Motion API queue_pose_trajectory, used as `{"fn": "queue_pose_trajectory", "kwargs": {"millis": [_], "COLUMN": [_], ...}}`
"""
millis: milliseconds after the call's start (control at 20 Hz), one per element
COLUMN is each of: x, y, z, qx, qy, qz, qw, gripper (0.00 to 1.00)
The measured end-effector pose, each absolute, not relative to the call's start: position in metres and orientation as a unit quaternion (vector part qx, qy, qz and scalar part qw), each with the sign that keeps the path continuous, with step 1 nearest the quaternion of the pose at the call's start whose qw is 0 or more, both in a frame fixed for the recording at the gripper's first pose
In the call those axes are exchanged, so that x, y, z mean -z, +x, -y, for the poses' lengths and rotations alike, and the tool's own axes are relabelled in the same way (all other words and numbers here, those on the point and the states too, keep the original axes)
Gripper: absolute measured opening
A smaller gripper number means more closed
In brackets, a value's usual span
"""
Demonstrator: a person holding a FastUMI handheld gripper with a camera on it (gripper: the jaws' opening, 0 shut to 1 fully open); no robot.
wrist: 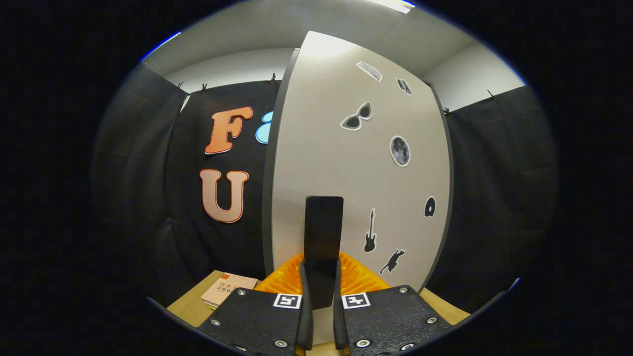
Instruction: Open the shoe cabinet door, grab the shoes and put them into the shoe cabinet, then close the shoe cabinet door.
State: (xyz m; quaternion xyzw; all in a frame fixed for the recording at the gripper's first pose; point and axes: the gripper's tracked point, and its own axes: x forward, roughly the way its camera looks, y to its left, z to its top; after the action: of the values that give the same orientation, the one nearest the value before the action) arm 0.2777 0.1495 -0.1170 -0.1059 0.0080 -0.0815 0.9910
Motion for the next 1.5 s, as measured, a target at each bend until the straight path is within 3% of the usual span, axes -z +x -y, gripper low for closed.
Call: {"fn": "queue_pose_trajectory", "kwargs": {"millis": [450, 1150, 1500], "x": [0.105, 0.095, 0.093], "y": [0.245, 0.186, 0.171], "z": [-0.137, -0.071, -0.034], "qx": [0.051, -0.067, -0.077], "qy": [-0.094, -0.065, -0.061], "qz": [0.004, 0.006, 0.009], "qw": [0.994, 0.996, 0.995], "gripper": [0.16, 0.15, 0.15]}}
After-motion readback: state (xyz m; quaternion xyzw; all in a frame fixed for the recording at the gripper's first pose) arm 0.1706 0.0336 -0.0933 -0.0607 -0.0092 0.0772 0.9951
